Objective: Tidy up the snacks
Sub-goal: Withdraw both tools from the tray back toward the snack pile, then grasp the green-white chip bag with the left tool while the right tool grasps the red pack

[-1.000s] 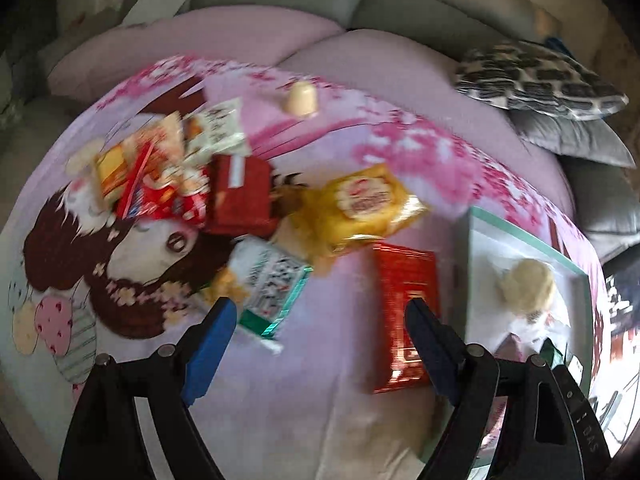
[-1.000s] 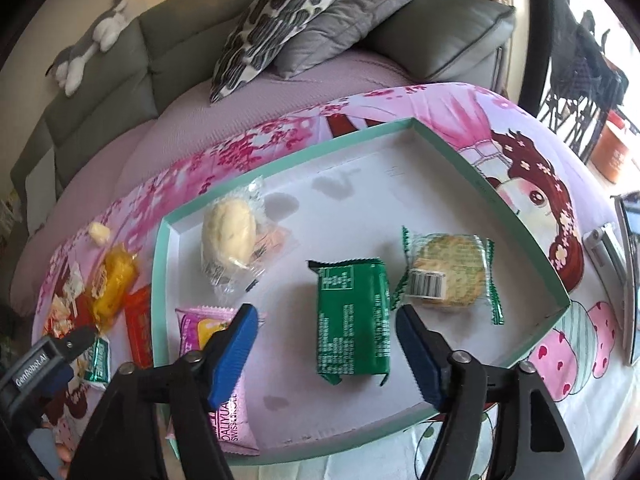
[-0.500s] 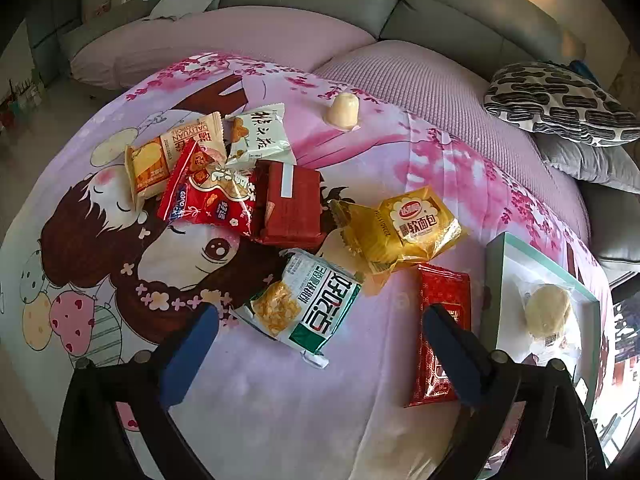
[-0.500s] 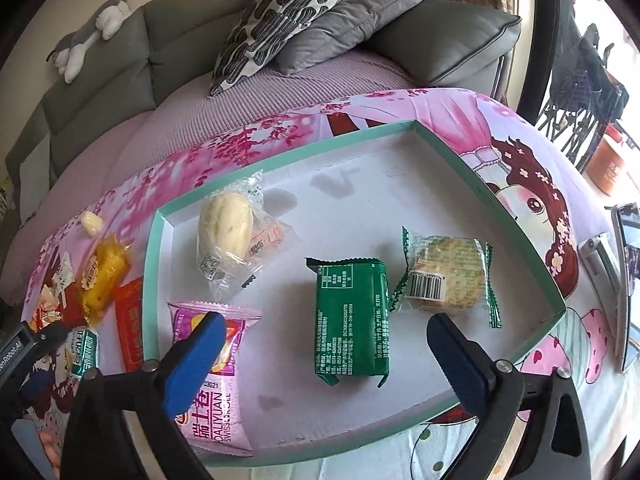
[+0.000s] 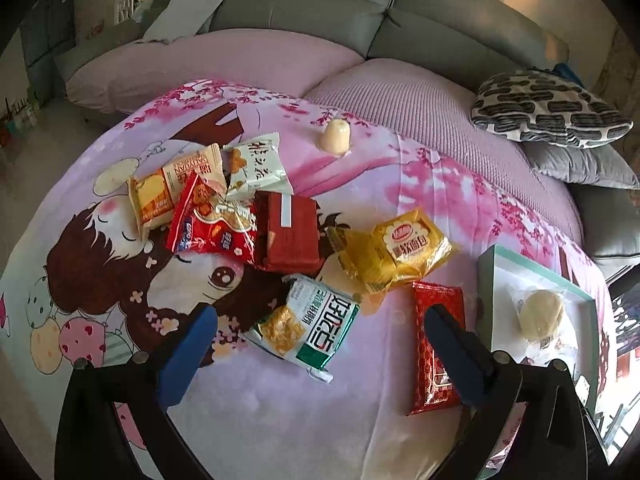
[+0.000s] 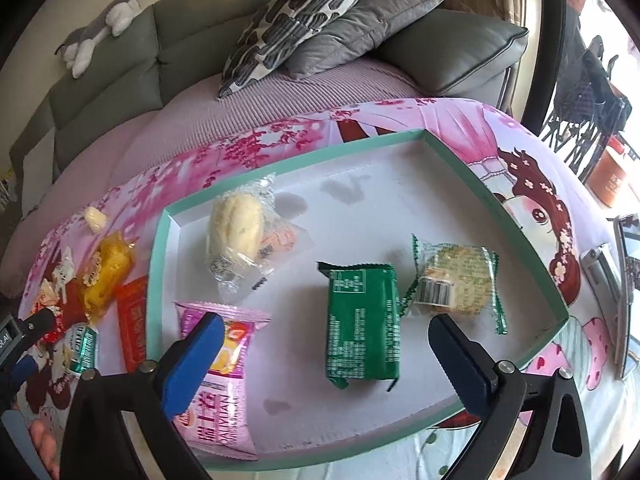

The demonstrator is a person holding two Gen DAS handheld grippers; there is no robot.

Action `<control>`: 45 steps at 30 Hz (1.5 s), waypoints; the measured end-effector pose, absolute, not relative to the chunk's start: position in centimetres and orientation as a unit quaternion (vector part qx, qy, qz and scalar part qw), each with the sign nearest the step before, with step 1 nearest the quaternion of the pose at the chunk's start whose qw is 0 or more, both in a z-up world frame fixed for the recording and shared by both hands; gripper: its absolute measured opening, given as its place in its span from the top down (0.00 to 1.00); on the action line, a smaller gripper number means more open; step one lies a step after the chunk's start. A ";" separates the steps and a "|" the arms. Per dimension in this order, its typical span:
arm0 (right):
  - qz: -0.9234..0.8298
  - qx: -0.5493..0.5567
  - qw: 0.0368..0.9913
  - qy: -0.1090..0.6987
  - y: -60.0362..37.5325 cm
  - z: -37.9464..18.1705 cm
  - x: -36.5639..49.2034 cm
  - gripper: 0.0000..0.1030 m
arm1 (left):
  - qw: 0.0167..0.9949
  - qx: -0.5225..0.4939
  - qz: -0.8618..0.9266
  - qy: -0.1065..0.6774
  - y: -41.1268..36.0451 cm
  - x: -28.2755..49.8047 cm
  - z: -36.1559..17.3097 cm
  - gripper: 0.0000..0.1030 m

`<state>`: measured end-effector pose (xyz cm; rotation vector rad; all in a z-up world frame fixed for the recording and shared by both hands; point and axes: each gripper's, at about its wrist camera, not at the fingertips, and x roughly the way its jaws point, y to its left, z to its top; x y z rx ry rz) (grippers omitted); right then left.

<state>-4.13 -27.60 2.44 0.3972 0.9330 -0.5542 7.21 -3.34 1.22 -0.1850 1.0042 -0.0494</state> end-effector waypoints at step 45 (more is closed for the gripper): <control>-0.109 0.122 0.885 0.435 -13.9 2.1 2.8 0.02 | 0.848 -0.085 -0.002 0.524 7.9 11.5 0.0 0.00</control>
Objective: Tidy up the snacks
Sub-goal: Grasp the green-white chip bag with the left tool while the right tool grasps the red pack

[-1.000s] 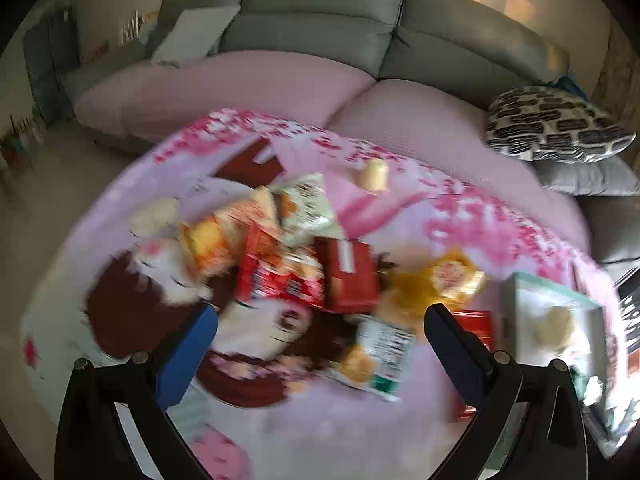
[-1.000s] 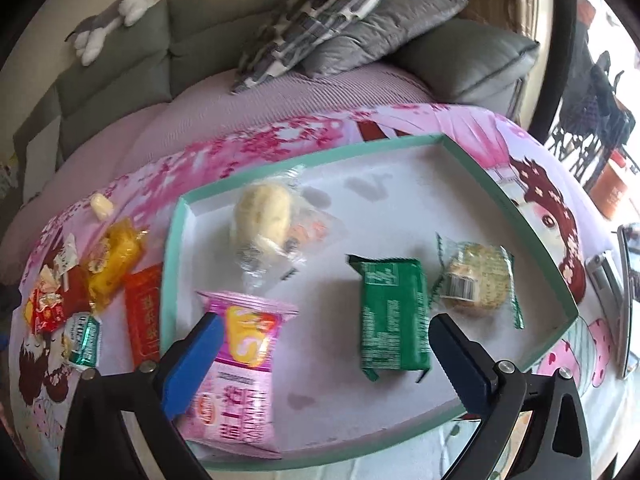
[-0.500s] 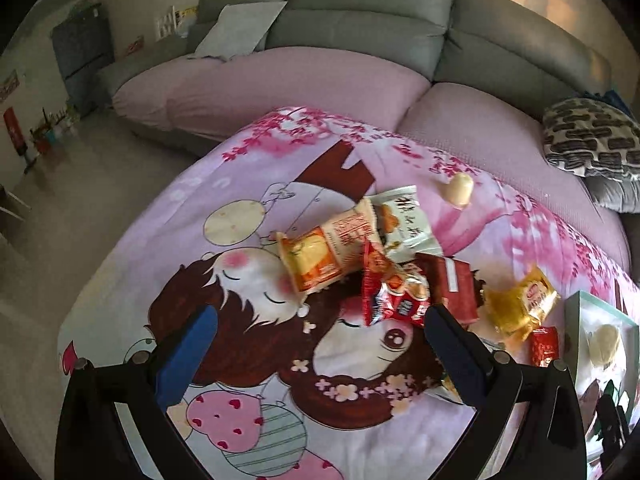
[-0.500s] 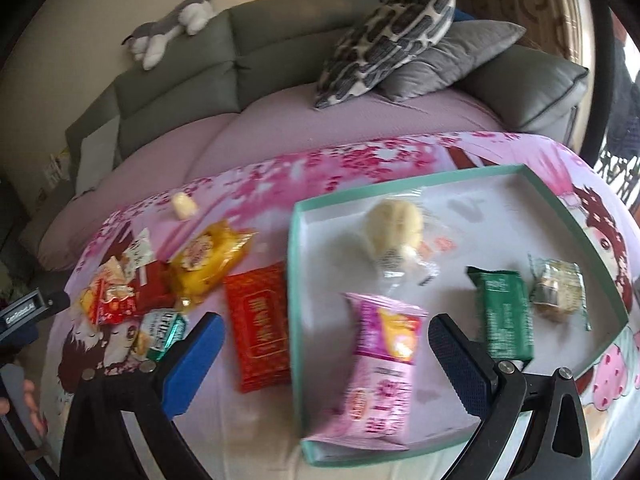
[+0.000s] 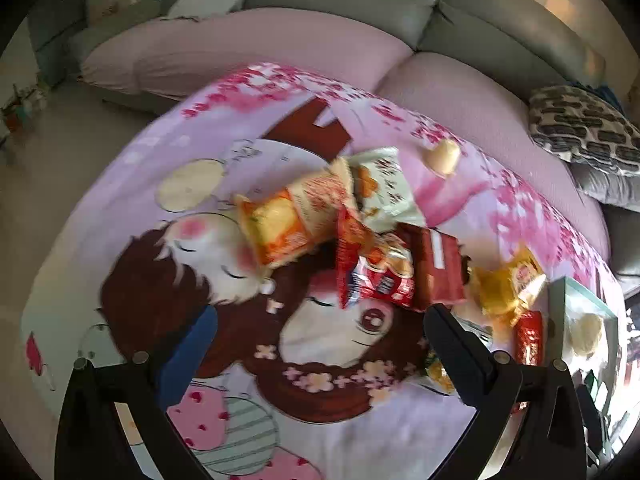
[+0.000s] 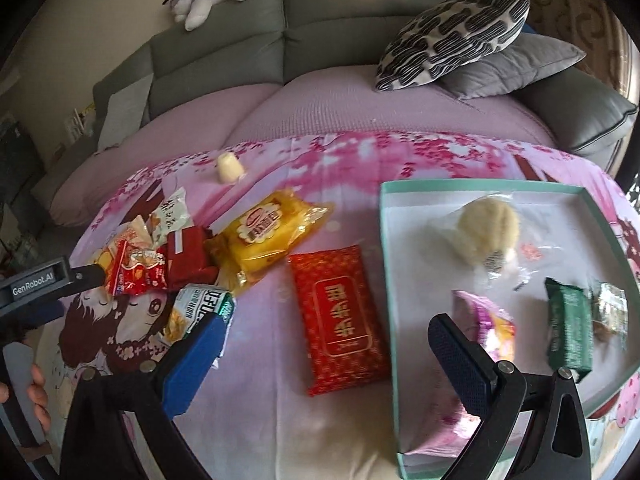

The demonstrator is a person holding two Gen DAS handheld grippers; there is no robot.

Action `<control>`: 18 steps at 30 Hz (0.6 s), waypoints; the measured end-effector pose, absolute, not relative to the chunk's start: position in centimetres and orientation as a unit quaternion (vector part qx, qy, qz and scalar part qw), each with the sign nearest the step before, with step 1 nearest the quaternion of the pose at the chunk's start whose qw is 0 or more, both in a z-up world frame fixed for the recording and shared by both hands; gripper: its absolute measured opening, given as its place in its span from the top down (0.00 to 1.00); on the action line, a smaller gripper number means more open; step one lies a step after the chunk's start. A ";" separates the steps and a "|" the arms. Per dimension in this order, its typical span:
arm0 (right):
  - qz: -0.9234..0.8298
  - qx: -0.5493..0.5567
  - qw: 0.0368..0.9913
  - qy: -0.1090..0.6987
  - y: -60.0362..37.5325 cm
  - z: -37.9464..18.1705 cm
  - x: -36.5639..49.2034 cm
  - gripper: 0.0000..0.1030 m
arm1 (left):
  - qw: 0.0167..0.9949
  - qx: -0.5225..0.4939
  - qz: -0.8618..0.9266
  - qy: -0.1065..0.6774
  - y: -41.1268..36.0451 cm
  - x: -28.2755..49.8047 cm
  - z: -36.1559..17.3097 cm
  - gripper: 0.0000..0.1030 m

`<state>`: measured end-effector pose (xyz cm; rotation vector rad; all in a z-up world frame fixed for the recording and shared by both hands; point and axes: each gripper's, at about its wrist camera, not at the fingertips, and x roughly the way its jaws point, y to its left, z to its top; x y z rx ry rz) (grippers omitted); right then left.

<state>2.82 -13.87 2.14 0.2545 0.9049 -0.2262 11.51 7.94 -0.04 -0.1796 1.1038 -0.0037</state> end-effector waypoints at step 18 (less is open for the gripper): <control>-0.089 0.107 0.862 0.488 -13.6 -0.7 5.7 0.19 | 0.826 -0.058 -0.069 0.556 2.7 11.7 -1.6 0.00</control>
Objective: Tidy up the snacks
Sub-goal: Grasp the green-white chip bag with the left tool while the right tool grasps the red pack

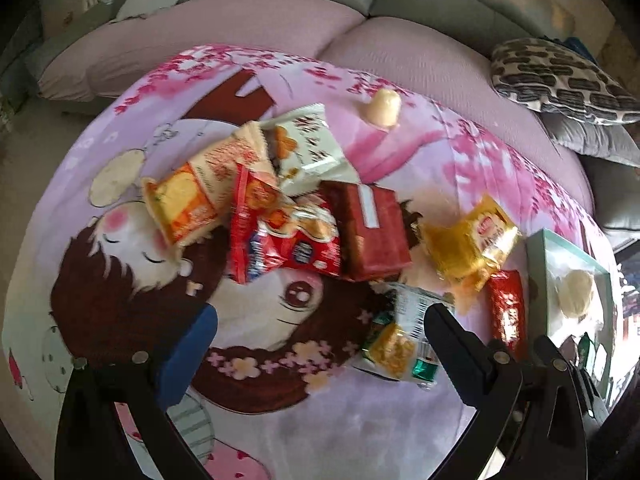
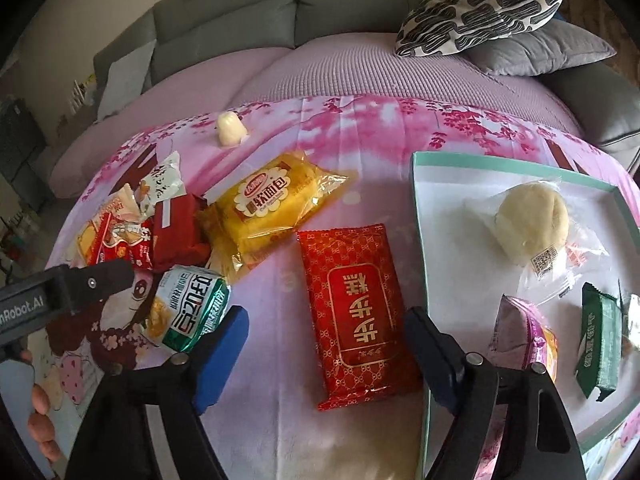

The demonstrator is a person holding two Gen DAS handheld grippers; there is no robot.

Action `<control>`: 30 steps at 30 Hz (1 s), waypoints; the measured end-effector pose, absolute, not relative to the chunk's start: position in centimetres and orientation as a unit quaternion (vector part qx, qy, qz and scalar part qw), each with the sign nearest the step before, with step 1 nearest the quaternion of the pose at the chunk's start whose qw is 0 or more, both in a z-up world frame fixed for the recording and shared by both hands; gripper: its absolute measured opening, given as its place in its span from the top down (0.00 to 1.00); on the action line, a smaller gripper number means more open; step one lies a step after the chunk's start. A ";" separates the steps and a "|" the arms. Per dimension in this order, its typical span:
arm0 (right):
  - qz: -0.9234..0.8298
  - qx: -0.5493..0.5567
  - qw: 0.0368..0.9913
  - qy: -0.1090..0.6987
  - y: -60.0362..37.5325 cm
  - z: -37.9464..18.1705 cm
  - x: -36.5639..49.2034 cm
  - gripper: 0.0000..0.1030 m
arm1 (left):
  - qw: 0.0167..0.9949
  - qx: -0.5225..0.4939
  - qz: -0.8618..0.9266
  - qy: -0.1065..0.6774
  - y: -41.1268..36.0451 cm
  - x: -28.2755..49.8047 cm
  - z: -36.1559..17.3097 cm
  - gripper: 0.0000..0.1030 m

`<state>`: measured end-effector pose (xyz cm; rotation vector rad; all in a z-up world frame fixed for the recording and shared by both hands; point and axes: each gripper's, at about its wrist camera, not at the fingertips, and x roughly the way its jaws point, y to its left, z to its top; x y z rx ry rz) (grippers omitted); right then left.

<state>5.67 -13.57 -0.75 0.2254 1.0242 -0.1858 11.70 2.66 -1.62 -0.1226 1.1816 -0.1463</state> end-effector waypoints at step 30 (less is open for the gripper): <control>-0.080 0.139 0.874 0.458 -15.0 -0.5 5.2 0.25 | 0.782 -0.077 -0.043 0.617 1.5 13.0 -6.1 0.00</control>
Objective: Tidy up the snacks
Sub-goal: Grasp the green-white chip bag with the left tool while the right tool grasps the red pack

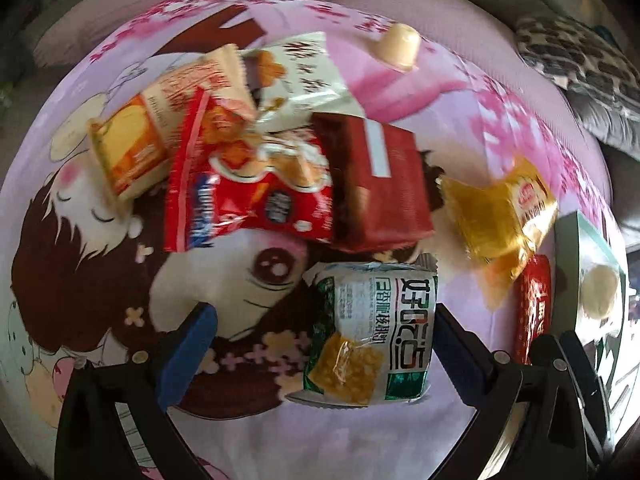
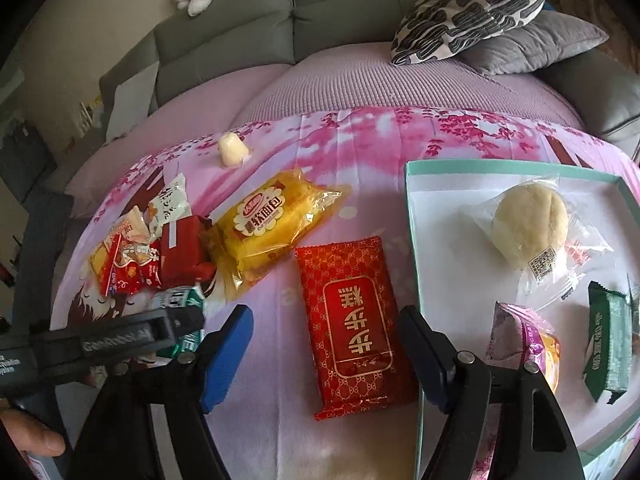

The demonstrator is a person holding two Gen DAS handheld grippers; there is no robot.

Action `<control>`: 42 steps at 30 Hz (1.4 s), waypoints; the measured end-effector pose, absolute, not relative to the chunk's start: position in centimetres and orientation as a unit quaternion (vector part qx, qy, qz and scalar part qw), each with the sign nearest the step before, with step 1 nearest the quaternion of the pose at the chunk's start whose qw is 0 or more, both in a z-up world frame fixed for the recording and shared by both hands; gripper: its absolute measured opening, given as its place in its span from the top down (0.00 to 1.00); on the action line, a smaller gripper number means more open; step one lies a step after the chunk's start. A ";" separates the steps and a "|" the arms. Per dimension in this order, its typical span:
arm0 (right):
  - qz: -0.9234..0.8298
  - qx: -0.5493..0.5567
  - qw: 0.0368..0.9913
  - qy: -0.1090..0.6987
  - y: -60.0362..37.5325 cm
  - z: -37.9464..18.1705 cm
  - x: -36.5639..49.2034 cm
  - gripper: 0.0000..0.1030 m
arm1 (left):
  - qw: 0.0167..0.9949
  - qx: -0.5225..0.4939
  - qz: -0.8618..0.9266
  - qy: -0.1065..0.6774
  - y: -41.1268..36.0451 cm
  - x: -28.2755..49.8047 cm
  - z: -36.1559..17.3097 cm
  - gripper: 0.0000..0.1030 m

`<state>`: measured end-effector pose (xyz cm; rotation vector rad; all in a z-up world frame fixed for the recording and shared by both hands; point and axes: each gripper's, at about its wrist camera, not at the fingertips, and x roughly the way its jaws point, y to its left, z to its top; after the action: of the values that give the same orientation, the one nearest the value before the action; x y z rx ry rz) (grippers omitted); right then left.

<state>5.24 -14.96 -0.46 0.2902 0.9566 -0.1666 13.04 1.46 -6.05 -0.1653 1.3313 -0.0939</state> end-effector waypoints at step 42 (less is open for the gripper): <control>-0.062 0.098 0.870 0.479 -12.9 -2.0 5.8 0.22 | 0.773 -0.119 -0.043 0.622 3.8 12.7 -5.8 0.00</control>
<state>5.78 -12.90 -1.99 0.2058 1.0011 -0.1299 12.69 3.77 -5.82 -0.2570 1.3479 -0.0934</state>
